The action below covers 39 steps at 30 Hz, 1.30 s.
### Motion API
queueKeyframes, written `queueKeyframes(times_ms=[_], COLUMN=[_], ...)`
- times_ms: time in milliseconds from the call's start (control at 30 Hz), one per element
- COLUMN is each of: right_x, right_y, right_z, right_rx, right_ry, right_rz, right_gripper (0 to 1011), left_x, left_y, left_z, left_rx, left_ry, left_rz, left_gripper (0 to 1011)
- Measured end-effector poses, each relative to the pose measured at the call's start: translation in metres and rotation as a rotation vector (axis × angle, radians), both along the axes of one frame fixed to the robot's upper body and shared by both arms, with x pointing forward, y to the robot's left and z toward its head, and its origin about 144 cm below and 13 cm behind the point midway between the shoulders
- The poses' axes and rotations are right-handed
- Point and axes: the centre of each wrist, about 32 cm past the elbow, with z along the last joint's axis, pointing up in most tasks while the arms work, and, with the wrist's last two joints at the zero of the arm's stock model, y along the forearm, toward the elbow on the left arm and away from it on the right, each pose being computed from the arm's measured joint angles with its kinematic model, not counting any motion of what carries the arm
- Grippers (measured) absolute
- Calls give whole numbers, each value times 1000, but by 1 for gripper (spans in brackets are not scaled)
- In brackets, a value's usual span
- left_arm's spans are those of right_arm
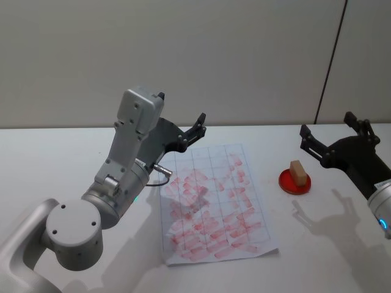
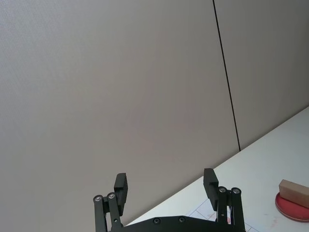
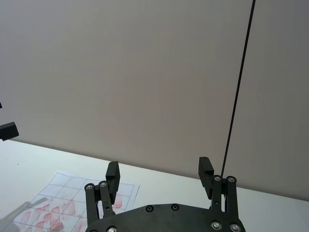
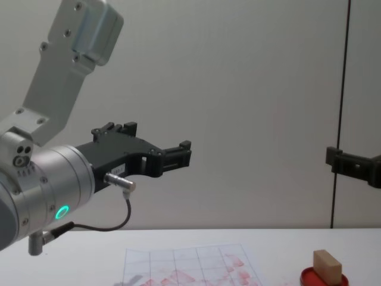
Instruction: Use the one hand to pick up the stamp and affix it onto the A4 paper.
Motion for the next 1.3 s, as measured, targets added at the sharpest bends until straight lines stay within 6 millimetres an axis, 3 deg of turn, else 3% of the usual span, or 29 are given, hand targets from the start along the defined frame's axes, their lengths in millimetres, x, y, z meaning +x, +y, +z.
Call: queueKeyframes(times_ms=[1300], right_x=[1], right_y=[1], right_z=[1], right_rx=[-4], right_ry=[13], right_rz=[-8], right_gripper=[1001], left_x=[0], left_y=[0], left_z=[0], left_rx=[0], left_ry=[0], left_rz=[0], left_gripper=[1001])
